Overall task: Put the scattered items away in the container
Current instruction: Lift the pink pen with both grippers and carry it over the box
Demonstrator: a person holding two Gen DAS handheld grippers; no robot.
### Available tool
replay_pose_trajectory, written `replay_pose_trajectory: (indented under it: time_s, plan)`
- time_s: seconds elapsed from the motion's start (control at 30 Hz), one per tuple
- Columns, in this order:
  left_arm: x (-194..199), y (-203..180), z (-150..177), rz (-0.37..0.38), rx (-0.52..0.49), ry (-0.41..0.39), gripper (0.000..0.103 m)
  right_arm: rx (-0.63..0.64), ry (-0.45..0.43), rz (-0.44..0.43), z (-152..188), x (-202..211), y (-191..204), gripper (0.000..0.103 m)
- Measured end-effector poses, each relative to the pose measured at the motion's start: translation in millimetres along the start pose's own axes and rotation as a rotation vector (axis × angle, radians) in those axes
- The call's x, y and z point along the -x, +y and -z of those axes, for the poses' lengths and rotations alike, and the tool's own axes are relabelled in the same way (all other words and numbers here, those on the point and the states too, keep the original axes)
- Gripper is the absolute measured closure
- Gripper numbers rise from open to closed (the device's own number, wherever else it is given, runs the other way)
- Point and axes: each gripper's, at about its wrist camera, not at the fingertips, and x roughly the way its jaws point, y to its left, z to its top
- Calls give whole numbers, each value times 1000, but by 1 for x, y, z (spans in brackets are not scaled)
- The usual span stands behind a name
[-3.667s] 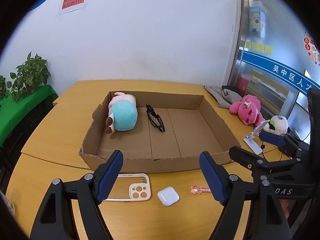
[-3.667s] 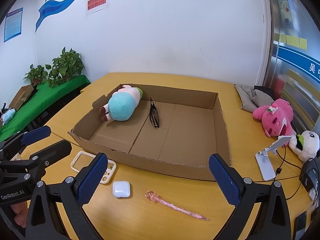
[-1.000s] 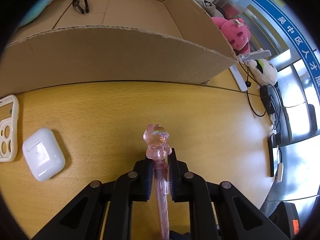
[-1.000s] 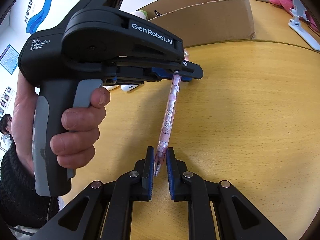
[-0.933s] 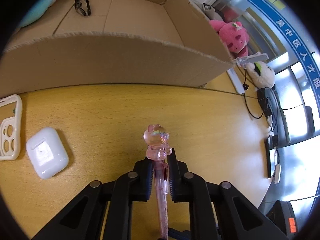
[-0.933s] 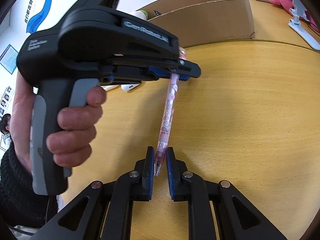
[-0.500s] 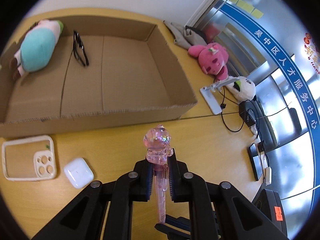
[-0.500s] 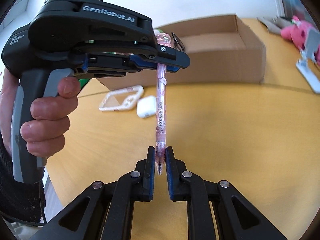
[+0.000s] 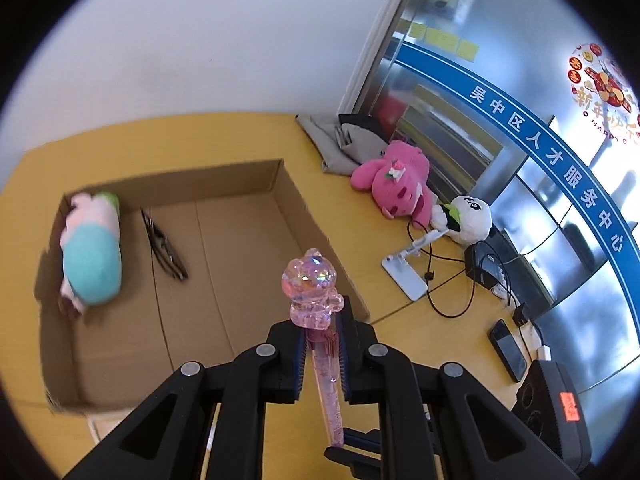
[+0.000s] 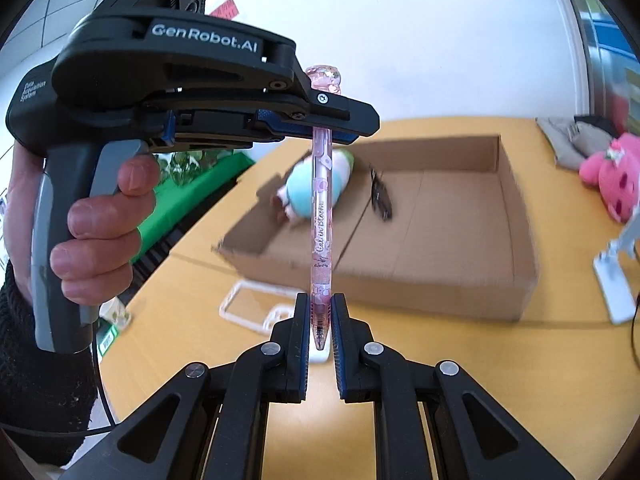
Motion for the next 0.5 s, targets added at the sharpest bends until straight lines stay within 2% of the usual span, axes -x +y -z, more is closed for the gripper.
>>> replay_pose_trajectory:
  time_s: [0.23,0.5]
  plan:
    - [-9,16,-53,1,-30,19,90,-5,16,-26,-51,-10,0,92]
    - [-55,63,-105,1,22,63,90,-54,98,-43,-103,-62,-28,92]
